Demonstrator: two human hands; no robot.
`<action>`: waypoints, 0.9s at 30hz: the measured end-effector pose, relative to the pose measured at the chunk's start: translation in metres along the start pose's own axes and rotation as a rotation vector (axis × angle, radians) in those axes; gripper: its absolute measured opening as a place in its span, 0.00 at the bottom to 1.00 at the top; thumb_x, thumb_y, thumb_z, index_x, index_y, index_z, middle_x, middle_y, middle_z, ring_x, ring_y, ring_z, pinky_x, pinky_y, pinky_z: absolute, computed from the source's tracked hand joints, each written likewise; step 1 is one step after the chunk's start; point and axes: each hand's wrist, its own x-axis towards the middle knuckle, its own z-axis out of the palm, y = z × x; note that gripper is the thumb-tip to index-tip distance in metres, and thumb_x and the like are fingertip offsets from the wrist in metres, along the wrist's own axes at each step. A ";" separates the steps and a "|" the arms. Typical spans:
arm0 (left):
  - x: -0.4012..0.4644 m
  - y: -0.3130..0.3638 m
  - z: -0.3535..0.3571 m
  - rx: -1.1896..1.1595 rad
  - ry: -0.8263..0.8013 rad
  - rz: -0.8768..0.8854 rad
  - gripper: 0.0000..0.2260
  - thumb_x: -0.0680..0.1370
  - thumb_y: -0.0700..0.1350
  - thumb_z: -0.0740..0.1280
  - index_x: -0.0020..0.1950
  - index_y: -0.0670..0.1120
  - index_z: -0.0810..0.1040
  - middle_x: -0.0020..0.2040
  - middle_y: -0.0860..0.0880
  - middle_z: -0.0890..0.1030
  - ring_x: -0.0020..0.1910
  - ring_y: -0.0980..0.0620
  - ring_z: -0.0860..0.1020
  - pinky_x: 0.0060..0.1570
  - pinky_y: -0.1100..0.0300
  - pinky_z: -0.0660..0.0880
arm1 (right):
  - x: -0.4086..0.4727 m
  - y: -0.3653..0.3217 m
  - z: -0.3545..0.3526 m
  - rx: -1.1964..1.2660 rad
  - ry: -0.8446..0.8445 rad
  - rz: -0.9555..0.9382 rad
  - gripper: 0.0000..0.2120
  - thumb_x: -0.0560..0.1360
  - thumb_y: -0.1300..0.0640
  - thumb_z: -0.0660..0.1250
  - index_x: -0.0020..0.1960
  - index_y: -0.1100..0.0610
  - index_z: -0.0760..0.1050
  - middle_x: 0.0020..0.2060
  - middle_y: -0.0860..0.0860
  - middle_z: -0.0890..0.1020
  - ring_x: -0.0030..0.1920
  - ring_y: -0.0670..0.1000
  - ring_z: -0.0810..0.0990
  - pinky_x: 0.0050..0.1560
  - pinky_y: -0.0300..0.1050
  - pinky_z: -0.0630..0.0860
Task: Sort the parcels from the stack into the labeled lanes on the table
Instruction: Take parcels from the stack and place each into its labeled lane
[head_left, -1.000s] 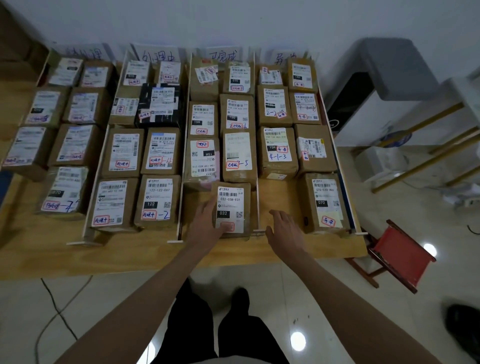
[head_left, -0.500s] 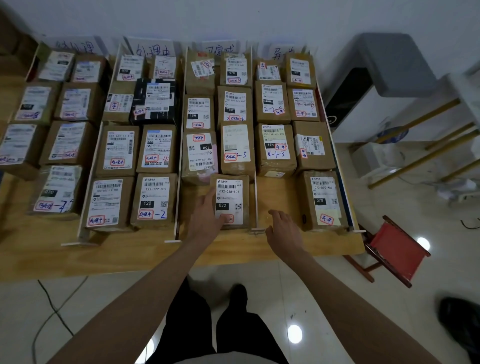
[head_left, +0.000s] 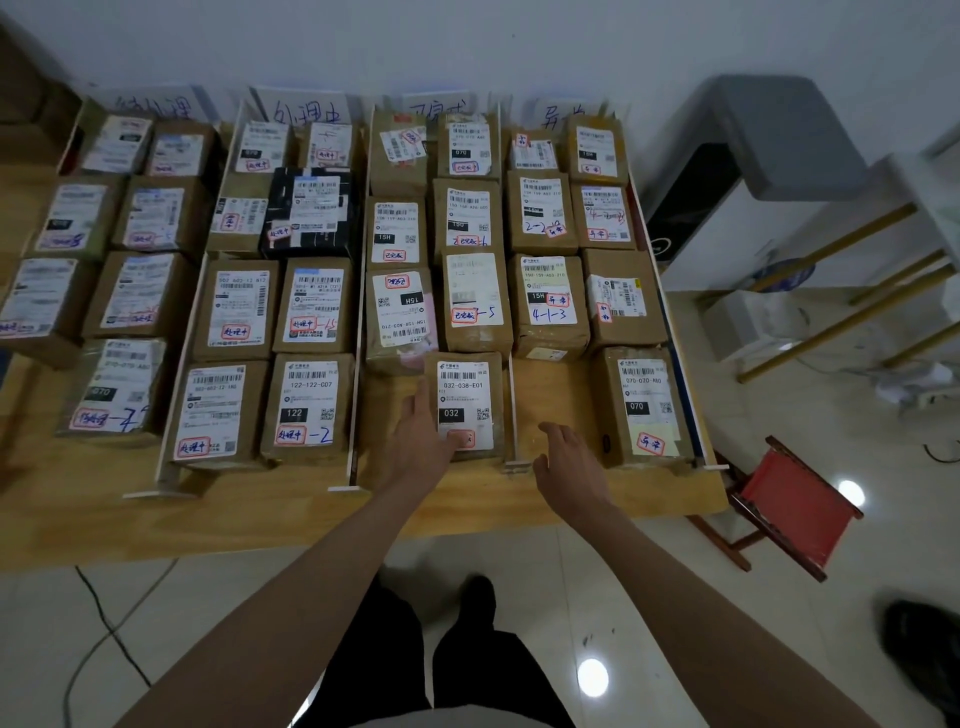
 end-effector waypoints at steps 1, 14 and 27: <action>-0.001 0.002 0.000 0.008 -0.001 -0.003 0.44 0.73 0.47 0.75 0.80 0.51 0.50 0.72 0.45 0.67 0.68 0.43 0.70 0.61 0.44 0.72 | 0.000 -0.001 0.000 -0.003 -0.001 0.002 0.23 0.80 0.60 0.59 0.75 0.56 0.63 0.71 0.53 0.71 0.69 0.53 0.71 0.64 0.49 0.73; -0.005 0.008 -0.042 0.194 0.049 0.115 0.32 0.79 0.54 0.66 0.78 0.49 0.55 0.72 0.45 0.67 0.67 0.42 0.71 0.60 0.46 0.74 | 0.015 -0.016 -0.046 -0.006 0.087 -0.072 0.21 0.80 0.60 0.59 0.73 0.58 0.65 0.67 0.55 0.73 0.64 0.55 0.74 0.60 0.51 0.76; -0.048 -0.062 -0.251 0.721 0.436 0.171 0.29 0.83 0.59 0.47 0.80 0.46 0.55 0.80 0.46 0.57 0.79 0.45 0.53 0.77 0.47 0.48 | 0.016 -0.229 -0.100 -0.151 0.355 -0.470 0.23 0.84 0.48 0.51 0.75 0.56 0.64 0.73 0.53 0.69 0.74 0.54 0.64 0.76 0.52 0.59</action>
